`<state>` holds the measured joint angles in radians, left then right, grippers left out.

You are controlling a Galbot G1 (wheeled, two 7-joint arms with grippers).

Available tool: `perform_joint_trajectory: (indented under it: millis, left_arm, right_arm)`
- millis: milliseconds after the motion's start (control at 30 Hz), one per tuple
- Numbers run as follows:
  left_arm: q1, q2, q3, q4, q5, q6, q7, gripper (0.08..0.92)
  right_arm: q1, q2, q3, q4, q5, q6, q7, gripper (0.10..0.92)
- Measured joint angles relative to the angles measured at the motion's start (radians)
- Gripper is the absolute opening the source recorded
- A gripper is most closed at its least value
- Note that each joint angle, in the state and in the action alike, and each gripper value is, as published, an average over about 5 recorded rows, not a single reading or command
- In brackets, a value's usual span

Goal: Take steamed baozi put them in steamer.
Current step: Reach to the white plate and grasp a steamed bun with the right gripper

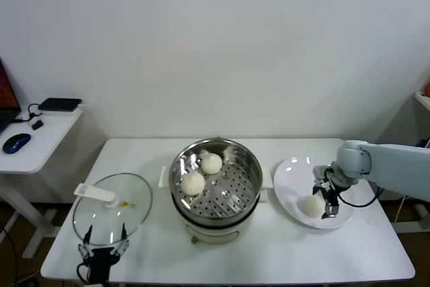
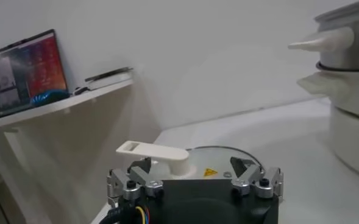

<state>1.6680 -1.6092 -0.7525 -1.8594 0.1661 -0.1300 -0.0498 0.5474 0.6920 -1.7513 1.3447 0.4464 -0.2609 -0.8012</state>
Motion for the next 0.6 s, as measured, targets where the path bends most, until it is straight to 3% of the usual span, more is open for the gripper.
perform_joint_trajectory:
  millis: [500,600]
  left_arm:
    - [0.000,0.000,-0.003,0.005,0.004,-0.004,-0.003,0.823]
    - [-0.001,0.000,-0.003,0.004,0.003,-0.003,-0.004,0.823]
  right_arm:
    - [-0.061,0.009,0.049,-0.043,-0.025,0.007,0.005,0.822]
    - [-0.066,0.013,0.055,-0.050,-0.029,0.006,0.006,0.791]
